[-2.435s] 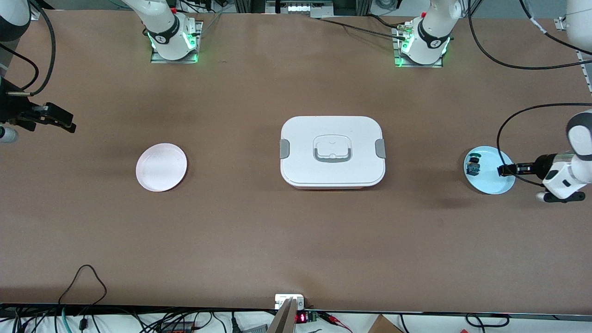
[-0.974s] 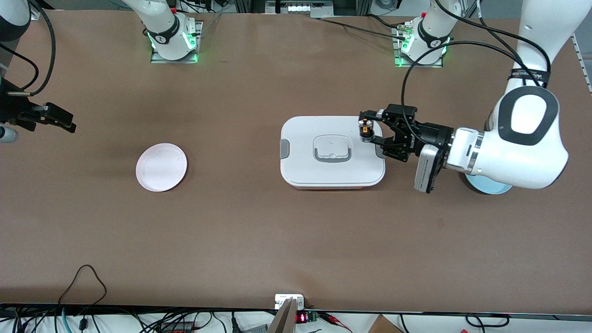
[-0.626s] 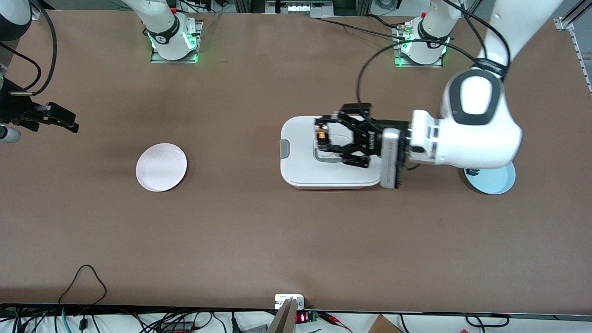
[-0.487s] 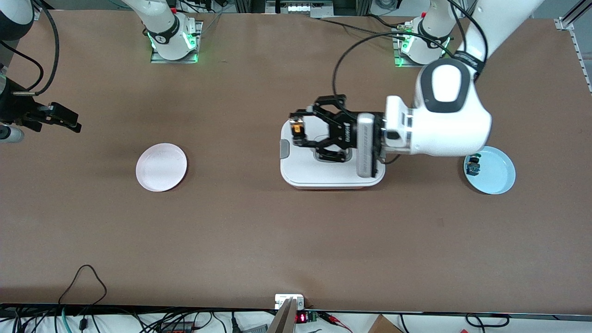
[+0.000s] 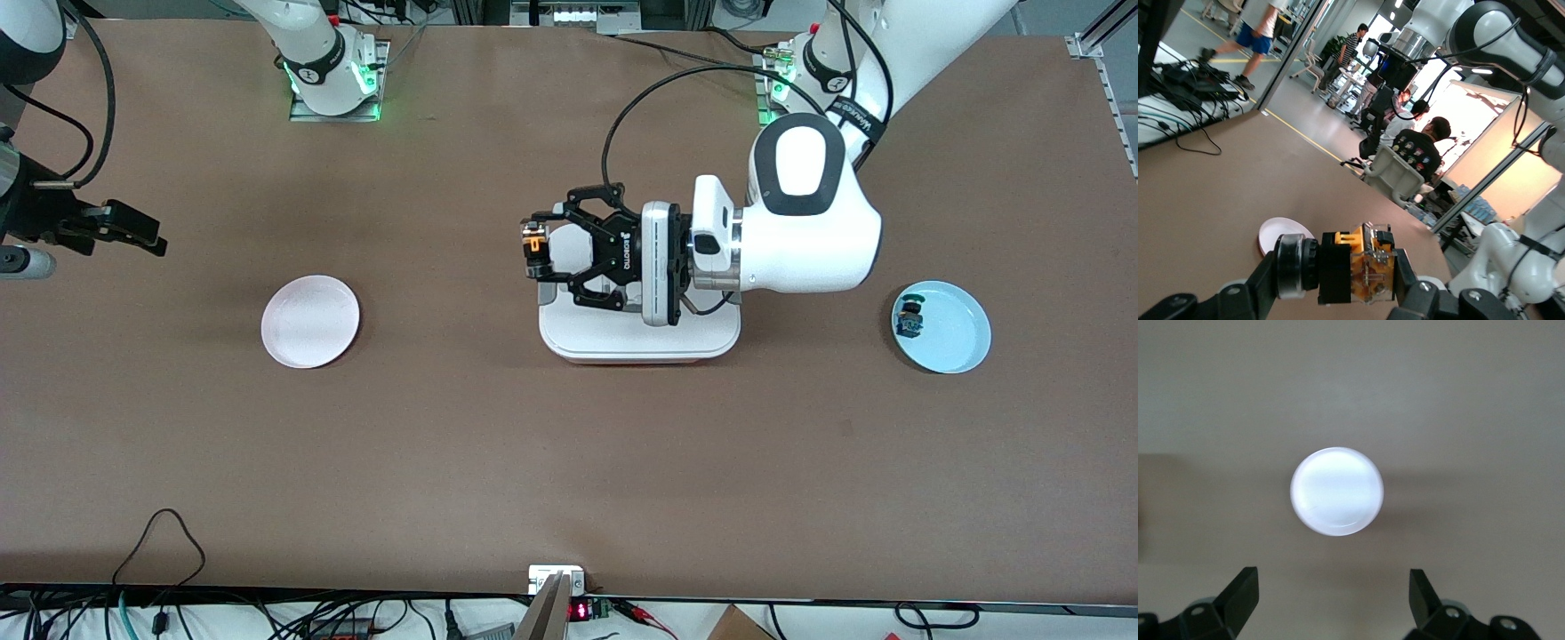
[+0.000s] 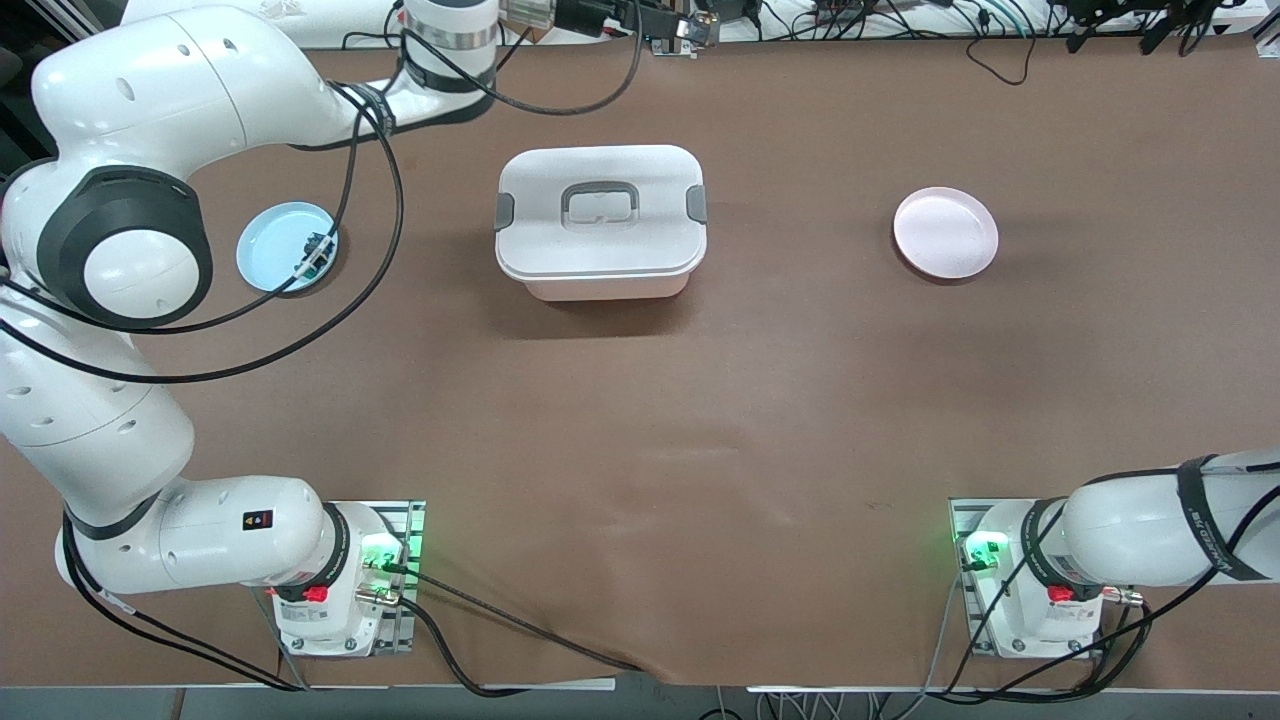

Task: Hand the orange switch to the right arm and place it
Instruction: 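Hold the switch still while the right gripper reaches toward it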

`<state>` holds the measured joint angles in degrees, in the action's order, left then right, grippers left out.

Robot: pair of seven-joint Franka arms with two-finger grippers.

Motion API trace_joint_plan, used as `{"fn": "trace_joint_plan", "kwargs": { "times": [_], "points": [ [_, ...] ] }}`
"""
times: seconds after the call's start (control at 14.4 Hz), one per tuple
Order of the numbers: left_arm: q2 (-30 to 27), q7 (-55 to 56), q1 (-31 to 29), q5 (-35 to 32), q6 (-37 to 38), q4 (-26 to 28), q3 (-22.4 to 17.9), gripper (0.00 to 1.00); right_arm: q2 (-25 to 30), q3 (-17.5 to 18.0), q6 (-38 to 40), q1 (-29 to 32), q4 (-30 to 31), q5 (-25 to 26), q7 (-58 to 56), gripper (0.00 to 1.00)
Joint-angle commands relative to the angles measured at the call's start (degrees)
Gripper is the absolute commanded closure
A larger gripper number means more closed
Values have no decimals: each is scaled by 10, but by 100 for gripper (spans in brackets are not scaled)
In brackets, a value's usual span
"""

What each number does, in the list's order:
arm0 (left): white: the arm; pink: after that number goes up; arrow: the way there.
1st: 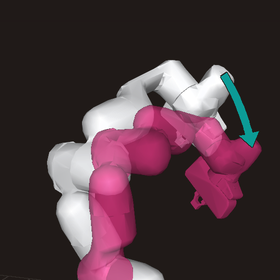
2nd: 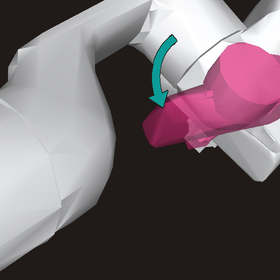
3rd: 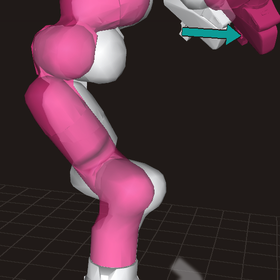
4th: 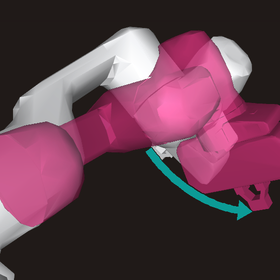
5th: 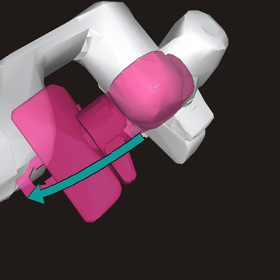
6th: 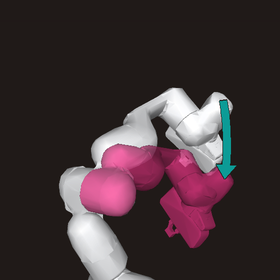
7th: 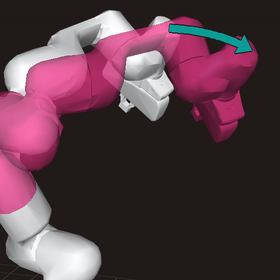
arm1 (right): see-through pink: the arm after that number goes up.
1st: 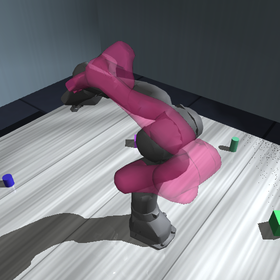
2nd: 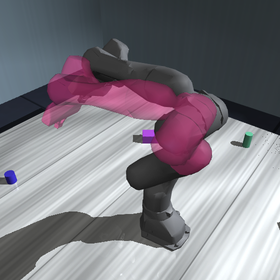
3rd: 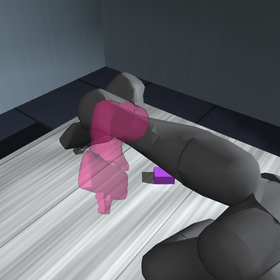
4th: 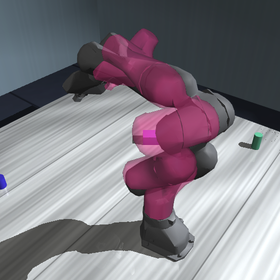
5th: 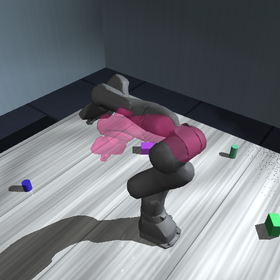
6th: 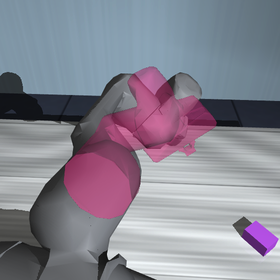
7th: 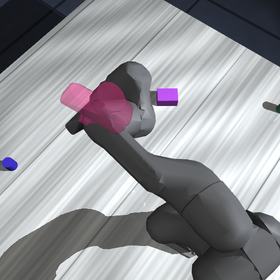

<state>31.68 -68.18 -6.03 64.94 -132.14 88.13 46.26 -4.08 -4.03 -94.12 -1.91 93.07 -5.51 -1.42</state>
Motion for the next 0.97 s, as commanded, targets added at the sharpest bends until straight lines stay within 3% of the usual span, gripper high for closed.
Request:
{"fn": "trace_joint_plan", "kwargs": {
  "times": [0.0, 0.56, 0.9],
  "points": [
    [-4, -48, 7, 25, -42, 19, 16, 98, 1, -1, 24, 2, -3, -78, -11, 0],
    [-2, -62, 19, 25, -42, 27, 16, 100, -43, -3, 84, 5, 4, -406, 3, 0],
    [-2, -65, 21, 25, -42, 27, 17, 100, -89, -1, 83, 1, 8, -591, 77, 0]
  ]
}}
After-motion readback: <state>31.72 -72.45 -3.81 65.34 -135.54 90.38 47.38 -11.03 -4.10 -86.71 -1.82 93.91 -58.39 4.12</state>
